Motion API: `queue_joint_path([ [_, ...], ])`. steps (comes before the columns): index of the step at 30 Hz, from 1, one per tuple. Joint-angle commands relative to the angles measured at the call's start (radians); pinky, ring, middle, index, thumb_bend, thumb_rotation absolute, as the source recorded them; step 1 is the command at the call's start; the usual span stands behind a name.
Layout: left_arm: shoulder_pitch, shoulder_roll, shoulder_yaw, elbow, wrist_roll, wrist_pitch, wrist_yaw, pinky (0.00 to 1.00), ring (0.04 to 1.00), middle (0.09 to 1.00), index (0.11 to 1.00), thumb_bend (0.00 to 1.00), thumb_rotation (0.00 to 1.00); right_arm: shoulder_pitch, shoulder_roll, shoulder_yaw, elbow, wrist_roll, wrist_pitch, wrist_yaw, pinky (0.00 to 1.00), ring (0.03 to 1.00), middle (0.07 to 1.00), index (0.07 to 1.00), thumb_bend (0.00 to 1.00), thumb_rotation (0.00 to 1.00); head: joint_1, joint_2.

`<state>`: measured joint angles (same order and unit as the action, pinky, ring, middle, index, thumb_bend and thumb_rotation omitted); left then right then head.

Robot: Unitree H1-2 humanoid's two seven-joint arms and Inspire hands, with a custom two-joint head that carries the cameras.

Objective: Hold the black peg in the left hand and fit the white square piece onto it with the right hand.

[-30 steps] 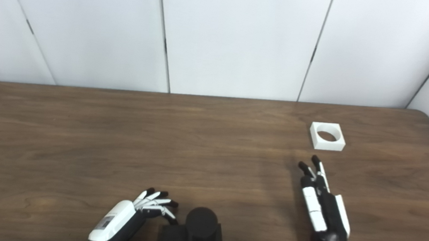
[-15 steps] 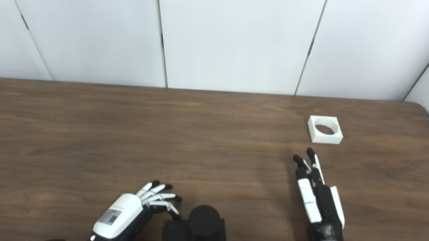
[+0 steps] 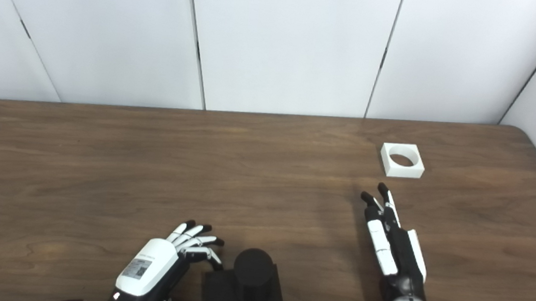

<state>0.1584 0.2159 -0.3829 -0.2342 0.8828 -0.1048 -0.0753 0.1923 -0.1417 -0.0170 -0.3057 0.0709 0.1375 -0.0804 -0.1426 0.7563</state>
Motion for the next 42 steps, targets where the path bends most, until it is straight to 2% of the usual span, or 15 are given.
queue_joint_path([
  [1,-0.011,0.014,0.02,0.048,0.063,0.069,-0.011,1.0,0.921,0.823,0.49,0.51,0.05,-0.027,0.038,-0.006,-0.032,0.013,-0.011,0.008,1.0,0.966,0.909,0.999,0.63,0.87,-0.001,0.001],
  [4,-0.016,0.01,0.032,0.051,0.056,0.072,-0.007,1.0,0.914,0.817,0.489,0.51,0.05,-0.027,0.038,-0.01,-0.043,0.026,0.004,0.006,1.0,0.971,0.913,0.998,0.64,0.86,-0.009,-0.002],
  [8,-0.02,0.01,0.043,0.047,0.056,0.082,-0.017,1.0,0.913,0.817,0.49,0.51,0.05,-0.044,0.01,-0.025,-0.079,0.012,0.036,-0.001,1.0,0.976,0.921,0.985,0.59,0.7,-0.07,-0.025],
  [9,-0.021,0.011,0.045,0.047,0.053,0.082,-0.019,1.0,0.914,0.818,0.49,0.51,0.05,-0.059,-0.021,-0.028,-0.1,-0.044,0.063,-0.008,1.0,0.961,0.917,0.977,0.59,0.63,-0.084,-0.033],
  [10,-0.021,0.012,0.047,0.047,0.05,0.08,-0.02,1.0,0.913,0.817,0.49,0.51,0.05,-0.075,-0.051,-0.034,-0.116,-0.083,0.089,-0.007,0.99,0.942,0.906,0.954,0.63,0.55,-0.089,-0.035],
  [12,-0.023,0.014,0.051,0.049,0.043,0.077,-0.02,1.0,0.91,0.813,0.489,0.51,0.05,-0.113,-0.127,-0.04,-0.137,-0.171,0.149,0.015,0.99,0.94,0.911,0.938,0.69,0.47,-0.122,-0.055],
  [13,-0.023,0.014,0.053,0.049,0.041,0.075,-0.02,1.0,0.909,0.813,0.489,0.51,0.05,-0.125,-0.151,-0.041,-0.141,-0.199,0.169,0.026,0.96,0.931,0.915,0.93,0.73,0.45,-0.122,-0.055],
  [15,-0.023,0.017,0.056,0.049,0.039,0.072,-0.021,1.0,0.906,0.812,0.489,0.52,0.05,-0.178,-0.269,-0.031,-0.154,-0.289,0.251,0.091,0.95,0.942,0.933,0.927,0.76,0.41,-0.145,-0.068],
  [17,-0.022,0.018,0.059,0.046,0.039,0.072,-0.022,1.0,0.904,0.811,0.489,0.51,0.05,-0.225,-0.361,-0.017,-0.155,-0.358,0.307,0.149,0.94,0.946,0.94,0.919,0.79,0.38,-0.152,-0.07],
  [21,-0.017,0.017,0.059,0.042,0.055,0.069,-0.014,1.0,0.895,0.804,0.489,0.52,0.05,-0.305,-0.45,-0.021,-0.12,-0.432,0.332,0.251,0.91,0.946,0.936,0.9,0.87,0.32,-0.165,-0.089],
  [23,-0.014,0.019,0.059,0.045,0.06,0.063,-0.004,1.0,0.886,0.795,0.488,0.52,0.05,-0.341,-0.471,-0.028,-0.092,-0.448,0.332,0.296,0.89,0.952,0.951,0.902,0.89,0.27,-0.172,-0.099],
  [27,-0.011,0.027,0.067,0.046,0.076,0.08,-0.012,1.0,0.888,0.797,0.488,0.52,0.05,-0.415,-0.487,-0.009,-0.02,-0.49,0.332,0.349,0.91,0.989,0.97,0.907,0.9,0.24,-0.198,-0.119],
  [30,-0.012,0.034,0.073,0.053,0.073,0.076,-0.007,1.0,0.883,0.792,0.488,0.52,0.05,-0.489,-0.509,0.055,0.047,-0.588,0.332,0.397,0.91,0.999,0.979,0.917,0.91,0.25,-0.218,-0.134],
  [34,-0.012,0.045,0.074,0.065,0.081,0.07,0.0,1.0,0.884,0.795,0.488,0.52,0.05,-0.602,-0.517,0.112,0.161,-0.702,0.332,0.482,0.97,1.0,0.999,0.934,0.94,0.26,-0.23,-0.151],
  [42,-0.007,0.073,0.057,0.051,0.154,0.088,-0.006,1.0,0.889,0.8,0.489,0.52,0.05,-0.74,-0.548,0.208,0.335,-0.781,0.328,0.557,0.97,1.0,0.999,0.934,0.93,0.24,-0.242,-0.17],
])
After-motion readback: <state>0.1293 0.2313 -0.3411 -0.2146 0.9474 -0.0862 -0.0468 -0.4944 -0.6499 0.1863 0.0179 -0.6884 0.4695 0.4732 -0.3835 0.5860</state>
